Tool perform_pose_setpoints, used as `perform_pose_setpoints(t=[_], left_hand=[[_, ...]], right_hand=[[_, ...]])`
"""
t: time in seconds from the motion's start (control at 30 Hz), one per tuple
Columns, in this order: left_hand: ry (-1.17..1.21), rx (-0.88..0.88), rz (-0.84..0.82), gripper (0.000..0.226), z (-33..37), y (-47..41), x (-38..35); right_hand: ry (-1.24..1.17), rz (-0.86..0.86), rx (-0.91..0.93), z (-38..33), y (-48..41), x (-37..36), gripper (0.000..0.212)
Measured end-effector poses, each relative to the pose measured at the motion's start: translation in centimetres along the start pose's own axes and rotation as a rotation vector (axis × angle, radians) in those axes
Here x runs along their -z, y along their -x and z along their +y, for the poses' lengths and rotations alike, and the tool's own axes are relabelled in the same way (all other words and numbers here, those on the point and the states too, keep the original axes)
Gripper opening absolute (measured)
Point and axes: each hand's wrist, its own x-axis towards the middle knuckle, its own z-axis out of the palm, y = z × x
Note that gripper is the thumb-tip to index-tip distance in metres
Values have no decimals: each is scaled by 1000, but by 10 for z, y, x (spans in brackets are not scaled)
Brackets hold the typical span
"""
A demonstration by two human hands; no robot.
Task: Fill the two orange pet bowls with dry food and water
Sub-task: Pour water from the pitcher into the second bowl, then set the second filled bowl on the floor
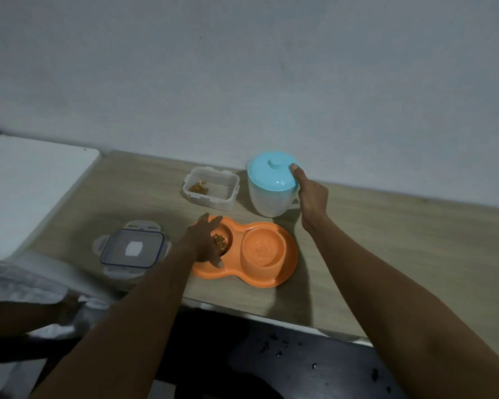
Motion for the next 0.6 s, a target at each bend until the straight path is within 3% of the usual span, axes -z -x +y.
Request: perform_pose_setpoints(t=[0.1, 0.23, 0.3, 0.4, 0.5, 0.6], left_hand=[[27, -12, 7, 130, -1, 1, 0], [128, -67, 77, 129, -15, 7, -6], [325, -60, 181, 113, -20, 18, -9], [480, -32, 367, 67, -31, 30, -9], [407, 85, 411, 44, -33, 35, -6], [300, 85, 367, 29, -36, 39, -3]], right_hand=[[32, 92, 65, 8, 5, 1, 50], [185, 252, -33, 47, 31, 20, 63], [342, 237, -73, 71, 47, 30, 60], [513, 187, -47, 103, 75, 37, 51], [577, 169, -43, 119, 96, 34, 60], [525, 184, -71, 114, 113, 23, 36]])
